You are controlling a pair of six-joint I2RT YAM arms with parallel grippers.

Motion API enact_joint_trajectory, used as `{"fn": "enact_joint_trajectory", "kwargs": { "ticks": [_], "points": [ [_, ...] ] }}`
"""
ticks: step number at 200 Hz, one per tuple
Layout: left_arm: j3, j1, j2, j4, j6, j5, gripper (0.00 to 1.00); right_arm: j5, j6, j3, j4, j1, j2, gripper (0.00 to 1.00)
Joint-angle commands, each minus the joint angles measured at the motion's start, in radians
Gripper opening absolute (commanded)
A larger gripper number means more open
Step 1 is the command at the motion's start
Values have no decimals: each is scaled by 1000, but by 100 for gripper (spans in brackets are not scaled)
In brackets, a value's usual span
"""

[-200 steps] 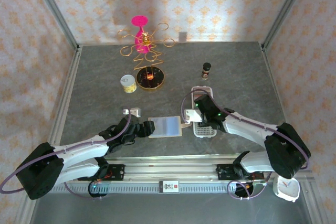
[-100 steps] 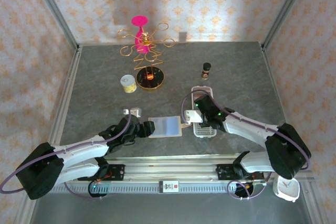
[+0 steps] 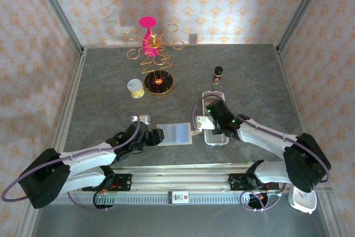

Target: Put the credit cards into the card holder

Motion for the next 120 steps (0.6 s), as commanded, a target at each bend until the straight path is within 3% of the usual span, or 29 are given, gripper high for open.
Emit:
{"fn": "enact_joint_trajectory", "kwargs": {
  "ticks": [1,33,65,102,120],
  "points": [
    [-7,7,7,27,-2,13,69,29,10,20,26,-4,-29,32],
    [-5,7,11,31,-3,20,69,22,14,18,21,-5,-42,31],
    [-4,7,17,34,-4,25,68,20,24,4,28,-10,-45,46],
    [-2,7,16,32,-3,27,67,13,26,-6,39,-11,-28,49],
    [-5,7,13,32,-4,25,67,6,24,-1,25,-11,-26,68]
  ]
}}
